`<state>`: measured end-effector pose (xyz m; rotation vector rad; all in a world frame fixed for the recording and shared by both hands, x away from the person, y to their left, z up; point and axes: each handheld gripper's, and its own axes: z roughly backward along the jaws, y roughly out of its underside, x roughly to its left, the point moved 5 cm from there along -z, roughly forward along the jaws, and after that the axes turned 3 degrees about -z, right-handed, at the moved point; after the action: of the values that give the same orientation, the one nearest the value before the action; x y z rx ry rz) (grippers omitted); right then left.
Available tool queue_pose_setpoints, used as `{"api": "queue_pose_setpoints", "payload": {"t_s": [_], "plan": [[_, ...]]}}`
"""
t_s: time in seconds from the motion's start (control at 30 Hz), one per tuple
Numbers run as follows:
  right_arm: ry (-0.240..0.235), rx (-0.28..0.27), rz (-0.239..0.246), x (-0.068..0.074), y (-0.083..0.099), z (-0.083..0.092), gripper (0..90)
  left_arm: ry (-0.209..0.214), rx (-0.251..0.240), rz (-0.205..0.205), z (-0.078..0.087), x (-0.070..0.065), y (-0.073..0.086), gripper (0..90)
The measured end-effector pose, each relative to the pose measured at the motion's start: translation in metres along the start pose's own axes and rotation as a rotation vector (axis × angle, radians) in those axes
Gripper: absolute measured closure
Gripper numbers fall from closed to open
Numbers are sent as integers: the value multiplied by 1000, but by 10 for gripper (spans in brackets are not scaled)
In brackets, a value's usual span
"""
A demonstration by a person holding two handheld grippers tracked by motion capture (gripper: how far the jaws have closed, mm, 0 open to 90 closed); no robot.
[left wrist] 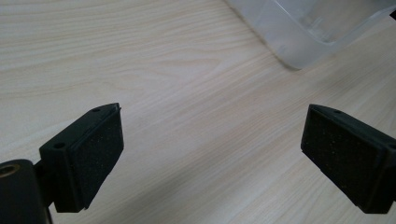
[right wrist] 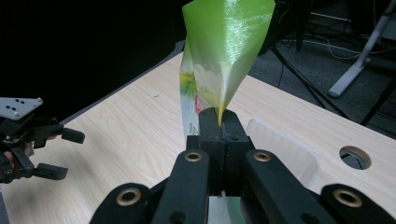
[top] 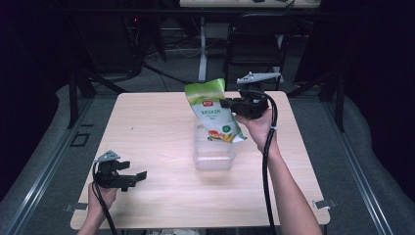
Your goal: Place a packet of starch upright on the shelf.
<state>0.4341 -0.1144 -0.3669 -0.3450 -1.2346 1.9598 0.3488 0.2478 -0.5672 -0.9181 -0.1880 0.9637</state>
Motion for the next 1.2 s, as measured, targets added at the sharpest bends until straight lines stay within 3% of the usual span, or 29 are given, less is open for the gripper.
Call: {"api": "queue_pose_setpoints", "payload": {"t_s": [1.2], "plan": [[-44, 53, -35, 6, 34, -34, 900, -4, -1, 3, 0, 0, 0, 59]]}}
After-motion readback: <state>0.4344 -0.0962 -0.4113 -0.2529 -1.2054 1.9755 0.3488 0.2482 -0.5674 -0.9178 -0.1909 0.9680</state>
